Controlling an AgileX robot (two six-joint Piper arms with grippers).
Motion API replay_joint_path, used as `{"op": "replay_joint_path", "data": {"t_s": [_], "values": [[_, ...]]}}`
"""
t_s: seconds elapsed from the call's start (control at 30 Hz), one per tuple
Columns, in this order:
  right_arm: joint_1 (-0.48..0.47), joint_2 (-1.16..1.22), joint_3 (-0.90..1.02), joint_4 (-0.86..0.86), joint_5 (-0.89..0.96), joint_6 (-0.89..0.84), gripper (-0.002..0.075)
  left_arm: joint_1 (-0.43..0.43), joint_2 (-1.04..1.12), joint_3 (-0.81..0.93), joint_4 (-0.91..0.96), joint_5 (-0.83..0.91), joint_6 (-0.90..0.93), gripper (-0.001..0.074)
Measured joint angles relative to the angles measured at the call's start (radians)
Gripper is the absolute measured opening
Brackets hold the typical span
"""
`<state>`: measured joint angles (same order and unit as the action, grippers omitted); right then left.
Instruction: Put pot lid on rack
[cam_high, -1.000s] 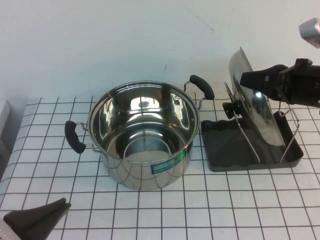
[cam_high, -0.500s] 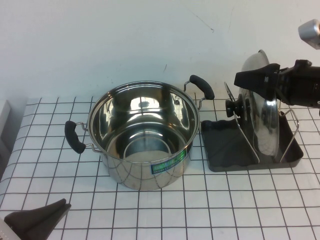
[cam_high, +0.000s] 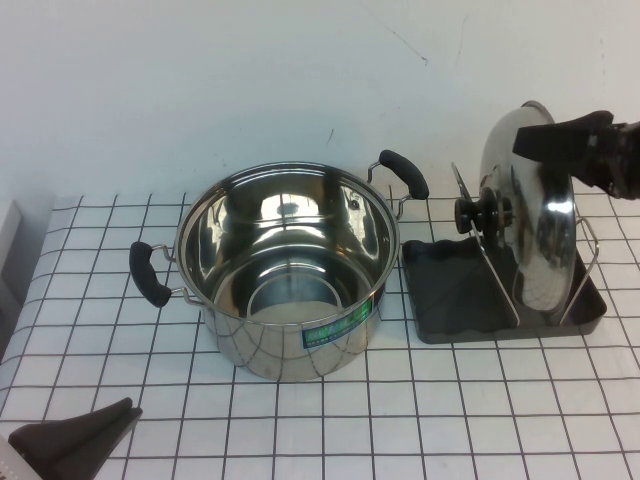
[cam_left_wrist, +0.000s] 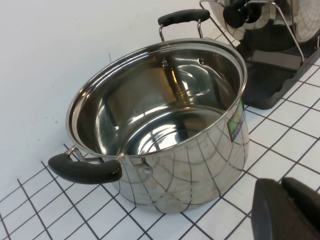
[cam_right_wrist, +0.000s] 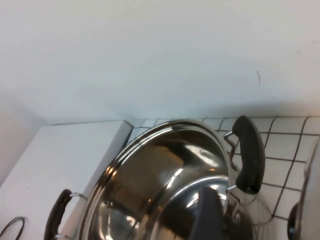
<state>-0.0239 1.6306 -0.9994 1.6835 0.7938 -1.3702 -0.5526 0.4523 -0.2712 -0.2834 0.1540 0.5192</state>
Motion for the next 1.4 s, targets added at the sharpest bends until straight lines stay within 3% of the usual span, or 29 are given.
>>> {"op": "replay_joint_path", "data": {"t_s": [0.37, 0.57, 0.67, 0.8, 0.9, 1.0, 1.2, 1.4], "values": [[-0.114, 0.0, 0.0, -0.033, 0.204, 0.002, 0.0462, 0.0, 0.0, 0.0, 0.0, 0.0, 0.0, -0.0002], [-0.196, 0.0, 0.0, -0.043, 0.313, 0.018, 0.0412, 0.0, 0.0, 0.0, 0.0, 0.0, 0.0, -0.0002], [-0.239, 0.0, 0.0, -0.048, 0.362, 0.026, 0.0324, 0.0, 0.0, 0.0, 0.0, 0.0, 0.002, -0.0002], [-0.297, -0.031, 0.0, -0.106, 0.366, 0.039, 0.0105, 0.0, 0.0, 0.0, -0.002, 0.0, 0.002, -0.0002], [-0.331, -0.079, 0.0, -0.164, 0.37, 0.036, 0.0036, 0.0, 0.0, 0.0, -0.003, 0.0, 0.002, -0.0002], [-0.362, -0.141, -0.002, -0.279, 0.376, 0.031, 0.0012, 0.0, 0.0, 0.0, -0.003, 0.0, 0.002, -0.0002], [-0.371, -0.312, -0.032, -0.812, 0.268, 0.228, 0.0005, 0.0, 0.0, 0.0, -0.003, 0.0, 0.002, -0.0002], [-0.322, -0.445, -0.032, -1.015, 0.181, 0.293, 0.0004, 0.0, 0.0, 0.0, -0.003, 0.0, -0.021, -0.0002]]}}
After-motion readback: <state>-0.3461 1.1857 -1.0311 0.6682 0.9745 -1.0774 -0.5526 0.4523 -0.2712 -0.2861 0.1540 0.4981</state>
